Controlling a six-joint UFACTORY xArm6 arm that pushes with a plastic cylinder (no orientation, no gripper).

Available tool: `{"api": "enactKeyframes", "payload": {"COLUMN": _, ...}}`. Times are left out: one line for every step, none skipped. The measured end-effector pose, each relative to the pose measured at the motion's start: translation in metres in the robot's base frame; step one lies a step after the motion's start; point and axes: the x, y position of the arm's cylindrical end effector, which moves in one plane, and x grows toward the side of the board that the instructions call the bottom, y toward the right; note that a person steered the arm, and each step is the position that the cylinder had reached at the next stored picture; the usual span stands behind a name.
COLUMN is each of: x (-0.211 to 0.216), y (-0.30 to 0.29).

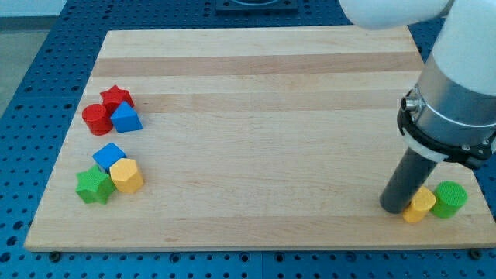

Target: Move your arm towards the bottom left

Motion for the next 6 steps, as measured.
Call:
{"api": "enactKeyframes", "payload": {"x": 0.013, "y": -0.036}}
{"api": "enactKeyframes", "payload": {"x": 0.023, "y": -0.089}}
{"api": "enactKeyframes", "payload": {"x": 0.031, "y": -0.151}}
{"api": "enactKeyframes", "payload": {"x": 0.035, "y": -0.216}}
{"api": "enactKeyframes", "payload": {"x": 0.038, "y": -0.287}}
{"api": "enactKeyframes", "payload": {"x": 0.037, "y": -0.367}}
